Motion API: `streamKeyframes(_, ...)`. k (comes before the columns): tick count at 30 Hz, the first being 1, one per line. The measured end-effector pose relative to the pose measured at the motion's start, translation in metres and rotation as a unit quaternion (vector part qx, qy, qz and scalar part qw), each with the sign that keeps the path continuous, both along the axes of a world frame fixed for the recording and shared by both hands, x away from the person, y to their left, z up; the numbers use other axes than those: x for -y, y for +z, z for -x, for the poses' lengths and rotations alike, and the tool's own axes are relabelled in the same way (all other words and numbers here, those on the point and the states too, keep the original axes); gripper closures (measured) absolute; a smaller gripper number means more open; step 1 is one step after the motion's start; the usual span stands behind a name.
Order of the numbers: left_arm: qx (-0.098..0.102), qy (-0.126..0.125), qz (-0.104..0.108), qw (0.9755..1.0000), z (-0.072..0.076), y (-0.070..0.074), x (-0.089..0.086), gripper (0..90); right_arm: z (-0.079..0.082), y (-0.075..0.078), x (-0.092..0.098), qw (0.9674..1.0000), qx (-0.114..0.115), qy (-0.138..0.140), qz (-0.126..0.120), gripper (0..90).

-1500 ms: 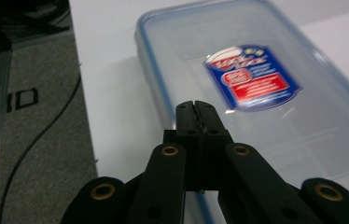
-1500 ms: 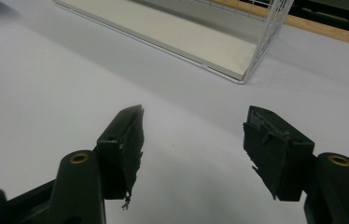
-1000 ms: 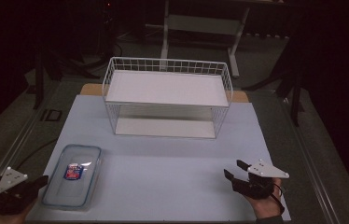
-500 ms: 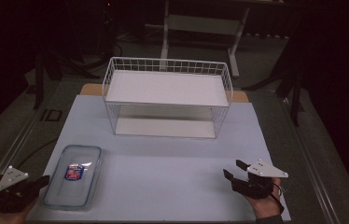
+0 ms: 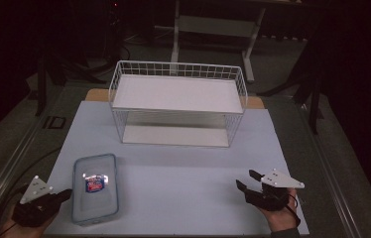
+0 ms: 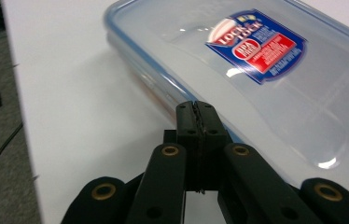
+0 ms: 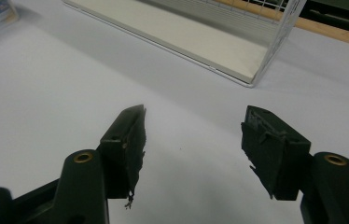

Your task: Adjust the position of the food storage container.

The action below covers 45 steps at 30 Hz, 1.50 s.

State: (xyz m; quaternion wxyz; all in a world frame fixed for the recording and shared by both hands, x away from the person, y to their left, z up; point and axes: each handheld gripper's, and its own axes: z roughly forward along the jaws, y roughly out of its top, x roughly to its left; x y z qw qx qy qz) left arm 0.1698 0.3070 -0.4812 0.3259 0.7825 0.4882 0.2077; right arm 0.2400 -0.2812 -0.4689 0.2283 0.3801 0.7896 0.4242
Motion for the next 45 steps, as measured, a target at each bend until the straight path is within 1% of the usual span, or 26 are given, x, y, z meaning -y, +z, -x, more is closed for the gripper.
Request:
streamKeyframes(4,0.003,-0.022,-0.004,0.9998,0.001,0.004,0.014,89.7,0.000,0.000,-0.001,1.0000,0.001,0.001,0.001,39.6)
streamKeyframes(5,0.005,-0.026,-0.005,0.9996,0.001,0.005,0.018,89.7,0.000,0.000,-0.001,1.0000,0.000,0.001,0.002,39.6)
streamKeyframes(6,0.005,-0.026,-0.005,0.9996,0.001,0.005,0.018,89.7,0.000,0.000,-0.001,1.0000,0.001,0.001,0.001,39.6)
streamKeyframes(8,0.005,-0.039,-0.007,0.9992,0.001,0.007,0.027,89.7,-0.001,-0.001,-0.001,1.0000,-0.001,0.002,0.001,39.6)
streamKeyframes(9,0.005,-0.039,-0.007,0.9992,0.001,0.007,0.027,89.7,-0.001,-0.001,-0.001,1.0000,-0.001,0.002,0.001,39.6)
streamKeyframes(12,0.001,-0.054,0.000,0.9985,0.000,0.007,0.035,89.7,-0.001,-0.001,-0.002,1.0000,-0.001,0.003,0.001,39.7)
streamKeyframes(16,-0.003,-0.051,0.002,0.9987,-0.001,0.006,0.034,89.7,-0.001,0.000,-0.002,1.0000,0.000,0.003,0.001,39.8)
streamKeyframes(17,-0.012,-0.046,-0.004,0.9988,-0.001,0.003,0.031,89.7,-0.001,0.000,-0.001,1.0000,0.001,0.003,0.001,39.7)
streamKeyframes(19,-0.016,-0.045,-0.007,0.9988,-0.002,0.002,0.030,89.6,0.000,0.000,0.000,1.0000,0.001,0.001,-0.001,39.8)
streamKeyframes(25,-0.023,-0.041,-0.001,0.9989,-0.003,0.001,0.029,89.7,-0.001,0.000,0.002,1.0000,0.000,-0.001,-0.003,39.8)
streamKeyframes(27,-0.029,-0.041,-0.011,0.9987,-0.003,-0.001,0.028,89.7,0.000,0.000,0.001,1.0000,0.002,0.000,-0.002,39.8)
streamKeyframes(28,-0.029,-0.041,-0.011,0.9987,-0.003,-0.001,0.028,89.7,0.000,0.001,0.000,1.0000,0.003,0.001,-0.003,39.8)
streamKeyframes(29,-0.034,-0.040,-0.015,0.9985,-0.004,-0.002,0.029,89.7,0.000,0.001,0.000,1.0000,0.004,0.002,-0.002,39.8)
streamKeyframes(30,-0.037,-0.039,-0.012,0.9985,-0.004,-0.002,0.029,89.7,0.000,0.001,0.001,1.0000,0.004,0.002,-0.002,39.8)
streamKeyframes(35,-0.037,-0.042,-0.009,0.9984,-0.004,-0.002,0.029,89.8,-0.001,0.000,0.002,1.0000,0.002,0.000,-0.003,39.9)
streamKeyframes(36,-0.037,-0.048,-0.012,0.9981,-0.004,-0.001,0.032,89.8,-0.001,0.000,0.001,1.0000,0.002,0.001,-0.002,39.9)
streamKeyframes(37,-0.037,-0.048,-0.012,0.9981,-0.004,-0.001,0.032,89.8,-0.001,0.000,0.001,1.0000,0.002,0.001,-0.002,39.9)
streamKeyframes(38,-0.035,-0.057,-0.015,0.9977,-0.004,-0.001,0.037,89.8,-0.001,0.000,0.000,1.0000,0.002,0.002,-0.002,39.8)
streamKeyframes(39,-0.035,-0.057,-0.015,0.9977,-0.004,-0.001,0.037,89.8,-0.001,0.000,0.000,1.0000,0.002,0.002,-0.002,39.8)
streamKeyframes(40,-0.034,-0.067,-0.017,0.9970,-0.005,-0.001,0.042,89.8,-0.001,0.000,-0.001,1.0000,0.001,0.003,-0.001,39.8)
streamKeyframes(42,-0.034,-0.078,-0.017,0.9962,-0.006,-0.001,0.049,89.8,-0.001,0.000,-0.002,1.0000,0.000,0.003,0.000,39.8)
streamKeyframes(43,-0.034,-0.078,-0.017,0.9962,-0.006,-0.001,0.049,89.8,-0.001,0.000,-0.002,1.0000,0.000,0.003,0.000,39.8)
streamKeyframes(45,-0.036,-0.093,-0.017,0.9949,-0.009,0.000,0.058,89.8,-0.002,-0.001,-0.002,1.0000,0.001,0.005,0.000,39.8)
